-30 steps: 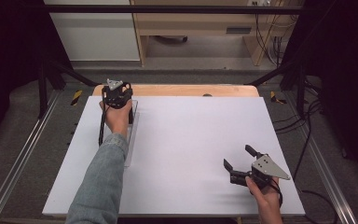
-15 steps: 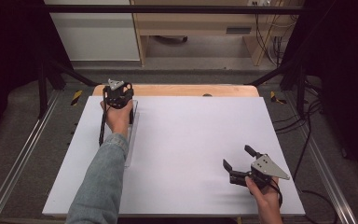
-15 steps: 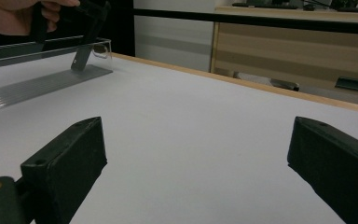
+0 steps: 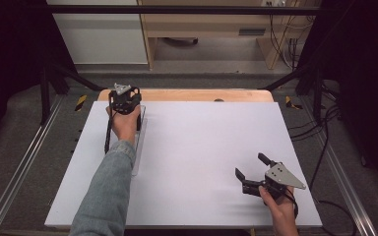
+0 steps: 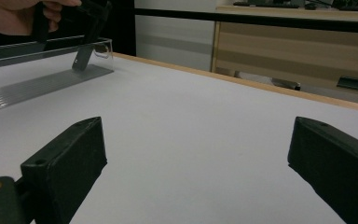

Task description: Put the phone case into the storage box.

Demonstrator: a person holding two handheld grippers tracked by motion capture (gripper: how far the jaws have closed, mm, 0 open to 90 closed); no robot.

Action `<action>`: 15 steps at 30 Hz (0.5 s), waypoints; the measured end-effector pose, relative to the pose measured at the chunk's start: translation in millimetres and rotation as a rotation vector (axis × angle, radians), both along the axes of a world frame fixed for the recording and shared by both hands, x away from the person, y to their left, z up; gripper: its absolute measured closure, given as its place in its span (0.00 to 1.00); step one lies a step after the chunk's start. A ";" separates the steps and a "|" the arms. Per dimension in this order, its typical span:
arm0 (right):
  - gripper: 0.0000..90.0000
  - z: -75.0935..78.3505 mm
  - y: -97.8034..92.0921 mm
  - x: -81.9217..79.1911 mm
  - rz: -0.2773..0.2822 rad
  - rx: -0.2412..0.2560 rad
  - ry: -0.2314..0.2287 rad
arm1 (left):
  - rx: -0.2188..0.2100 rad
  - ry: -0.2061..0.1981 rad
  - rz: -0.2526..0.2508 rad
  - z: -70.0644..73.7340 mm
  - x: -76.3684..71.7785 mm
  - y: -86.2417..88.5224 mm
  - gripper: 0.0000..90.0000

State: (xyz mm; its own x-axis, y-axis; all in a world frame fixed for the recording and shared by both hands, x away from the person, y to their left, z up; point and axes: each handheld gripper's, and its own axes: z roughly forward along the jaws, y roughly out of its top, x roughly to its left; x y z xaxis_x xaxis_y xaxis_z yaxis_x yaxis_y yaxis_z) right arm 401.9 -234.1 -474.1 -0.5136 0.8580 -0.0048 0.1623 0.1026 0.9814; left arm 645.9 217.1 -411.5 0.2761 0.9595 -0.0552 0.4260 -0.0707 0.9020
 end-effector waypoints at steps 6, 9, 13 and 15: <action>0.05 -0.3 0.5 0.4 0.001 0.004 0.001 | -0.007 -0.004 0.010 0.6 0.4 -0.5 0.87; 0.05 -0.2 0.3 0.4 0.000 0.004 -0.001 | -0.010 -0.005 0.026 2.2 -0.2 0.0 0.74; 0.05 0.0 0.4 0.0 0.001 0.003 0.002 | -0.010 0.000 0.019 3.8 -1.3 1.4 0.66; 0.05 0.0 0.8 -0.1 0.000 0.005 0.001 | -0.006 0.006 0.022 4.1 -1.7 2.0 0.62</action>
